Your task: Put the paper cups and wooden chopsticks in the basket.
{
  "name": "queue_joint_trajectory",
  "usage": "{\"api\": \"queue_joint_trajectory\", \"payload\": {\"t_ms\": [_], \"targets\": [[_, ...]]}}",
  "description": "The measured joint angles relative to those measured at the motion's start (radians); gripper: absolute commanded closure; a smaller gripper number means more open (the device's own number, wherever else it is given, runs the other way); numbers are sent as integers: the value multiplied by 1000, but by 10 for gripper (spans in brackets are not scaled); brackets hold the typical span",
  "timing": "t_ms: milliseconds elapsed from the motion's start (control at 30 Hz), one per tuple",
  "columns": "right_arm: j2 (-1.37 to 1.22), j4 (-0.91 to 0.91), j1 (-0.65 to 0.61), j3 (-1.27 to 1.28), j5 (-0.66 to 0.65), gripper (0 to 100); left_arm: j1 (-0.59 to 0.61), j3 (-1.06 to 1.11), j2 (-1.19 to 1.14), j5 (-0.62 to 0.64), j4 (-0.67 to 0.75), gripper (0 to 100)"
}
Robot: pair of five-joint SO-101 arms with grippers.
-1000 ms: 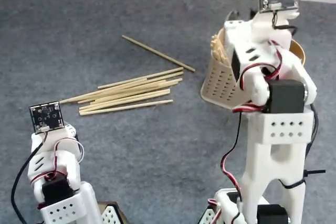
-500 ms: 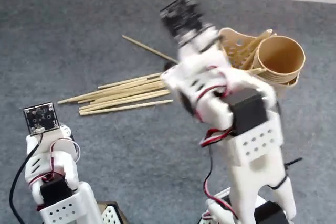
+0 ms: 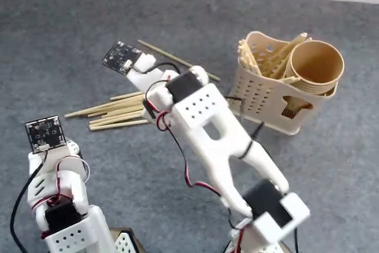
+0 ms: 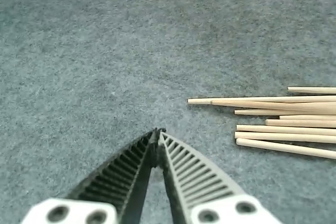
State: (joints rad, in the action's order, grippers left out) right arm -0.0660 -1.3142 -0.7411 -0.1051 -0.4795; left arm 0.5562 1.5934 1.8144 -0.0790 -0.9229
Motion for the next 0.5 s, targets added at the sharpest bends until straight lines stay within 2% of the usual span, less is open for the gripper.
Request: {"api": "queue_joint_trajectory", "payload": {"t_ms": [267, 400, 500], "targets": [[-226, 130, -57, 0, -91, 749, 11, 0, 0, 0, 0, 989], [-319, 209, -64, 0, -95, 657, 11, 0, 0, 0, 0, 989], [-359, 250, -66, 0, -95, 647, 11, 0, 0, 0, 0, 989]]}}
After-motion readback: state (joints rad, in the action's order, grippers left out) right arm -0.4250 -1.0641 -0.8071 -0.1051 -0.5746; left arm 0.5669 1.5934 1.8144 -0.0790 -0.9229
